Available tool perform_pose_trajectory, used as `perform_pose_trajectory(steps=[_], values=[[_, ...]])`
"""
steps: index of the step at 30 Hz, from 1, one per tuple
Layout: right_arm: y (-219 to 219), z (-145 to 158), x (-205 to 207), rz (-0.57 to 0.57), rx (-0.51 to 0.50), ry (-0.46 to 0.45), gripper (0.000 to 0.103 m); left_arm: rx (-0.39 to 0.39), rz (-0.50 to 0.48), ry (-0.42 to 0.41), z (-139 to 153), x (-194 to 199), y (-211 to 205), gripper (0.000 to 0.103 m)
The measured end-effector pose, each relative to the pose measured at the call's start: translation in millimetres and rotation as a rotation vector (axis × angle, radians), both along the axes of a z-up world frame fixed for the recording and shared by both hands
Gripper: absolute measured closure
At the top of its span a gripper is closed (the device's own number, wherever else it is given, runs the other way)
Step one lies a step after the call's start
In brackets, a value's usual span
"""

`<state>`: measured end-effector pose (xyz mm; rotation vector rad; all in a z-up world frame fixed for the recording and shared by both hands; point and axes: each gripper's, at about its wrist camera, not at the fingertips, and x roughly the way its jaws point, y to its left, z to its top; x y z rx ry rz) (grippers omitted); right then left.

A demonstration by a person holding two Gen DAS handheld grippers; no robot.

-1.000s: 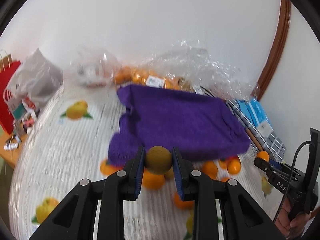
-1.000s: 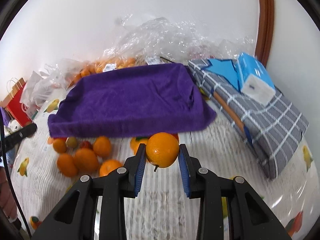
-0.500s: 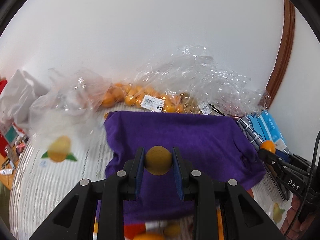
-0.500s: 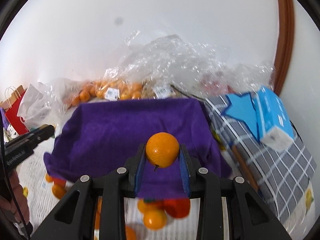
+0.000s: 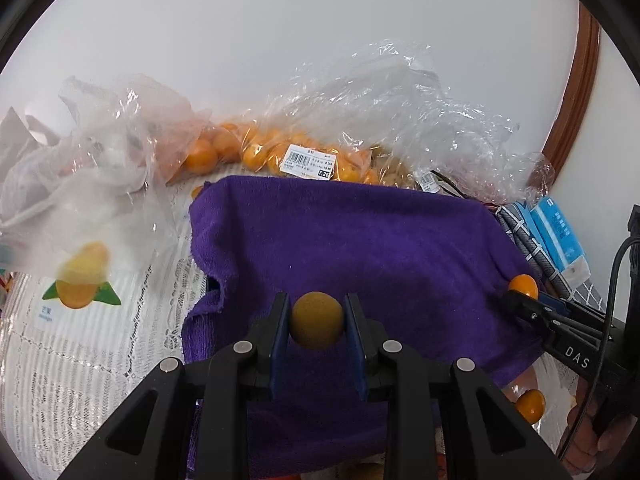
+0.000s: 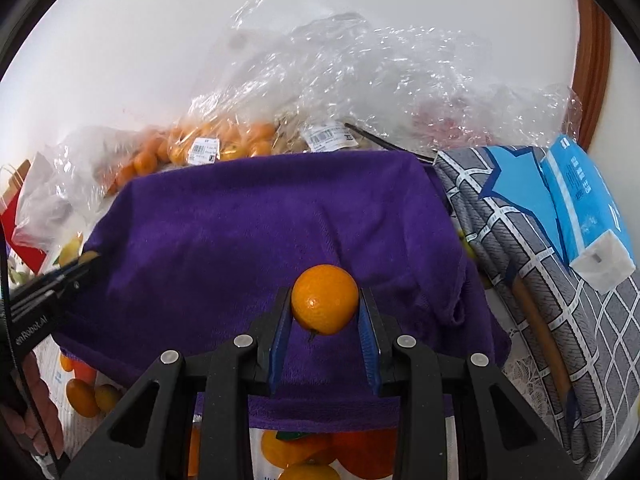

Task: Organize fruits
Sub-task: 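Carry both held fruits up and over the purple towel, then open both tools to drop the fruits onto the purple towel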

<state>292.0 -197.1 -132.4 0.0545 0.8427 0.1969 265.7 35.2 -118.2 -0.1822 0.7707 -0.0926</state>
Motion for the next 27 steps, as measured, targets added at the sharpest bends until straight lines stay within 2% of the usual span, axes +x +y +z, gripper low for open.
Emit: perform_pose_trajectory(steps=[7,13,24,27], values=[[-3,-14,7,-0.005,0.009,0.041,0.071,-0.053,-0.012,0.016,-7,0,2,0.077],[-2,-20,8,-0.001,-0.003,0.047,0.071,-0.001,-0.021,0.027,-14,3,-8,0.077],[3,-24,7,0.011,-0.053,0.048,0.070,0.033,-0.021,0.032,-17,4,-11,0.077],[4,-22,6,0.017,-0.057,0.044,0.067,0.036,-0.021,0.030,-18,4,-11,0.077]])
